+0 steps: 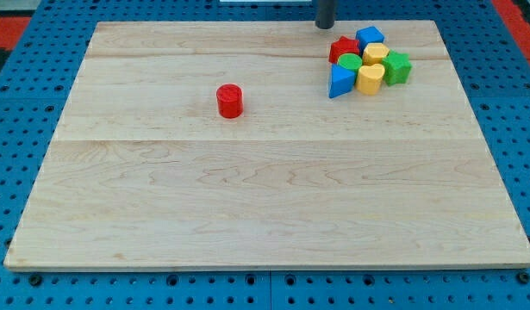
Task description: Push the red star into the red circle
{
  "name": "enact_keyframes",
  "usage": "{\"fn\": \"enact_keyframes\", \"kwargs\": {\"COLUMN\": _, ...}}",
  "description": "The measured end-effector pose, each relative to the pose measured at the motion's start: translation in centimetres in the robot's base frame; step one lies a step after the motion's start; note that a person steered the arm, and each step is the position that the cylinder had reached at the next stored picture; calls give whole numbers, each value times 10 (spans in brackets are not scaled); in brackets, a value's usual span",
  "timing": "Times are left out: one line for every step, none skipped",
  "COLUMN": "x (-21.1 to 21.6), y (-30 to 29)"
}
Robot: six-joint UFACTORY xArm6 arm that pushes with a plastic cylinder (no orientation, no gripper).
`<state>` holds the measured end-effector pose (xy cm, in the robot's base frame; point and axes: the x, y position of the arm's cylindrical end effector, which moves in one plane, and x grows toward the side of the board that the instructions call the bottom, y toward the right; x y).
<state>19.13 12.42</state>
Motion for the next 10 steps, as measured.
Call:
{"fn": "enact_keyframes", "kwargs": {"x": 8, "y": 118}}
{"fn": "enact_keyframes", "kwargs": {"x": 57, "y": 166}}
{"fn": "enact_keyframes", "kwargs": {"x": 98, "y": 142}}
{"fn": "enact_keyframes", "kwargs": {"x": 88, "y": 95}}
{"fn": "enact_keyframes", "kwargs": {"x": 88, "y": 37}}
{"fn": "enact_keyframes", "kwargs": {"x": 83, "y": 3}}
{"fn": "enact_keyframes", "kwargs": {"x": 67, "y": -35}}
{"fn": "enact_keyframes", "kwargs": {"x": 41, "y": -51}}
{"fn": "enact_keyframes", "kwargs": {"x": 58, "y": -63}}
{"fn": "enact_keyframes", "kwargs": {"x": 47, "y": -98}}
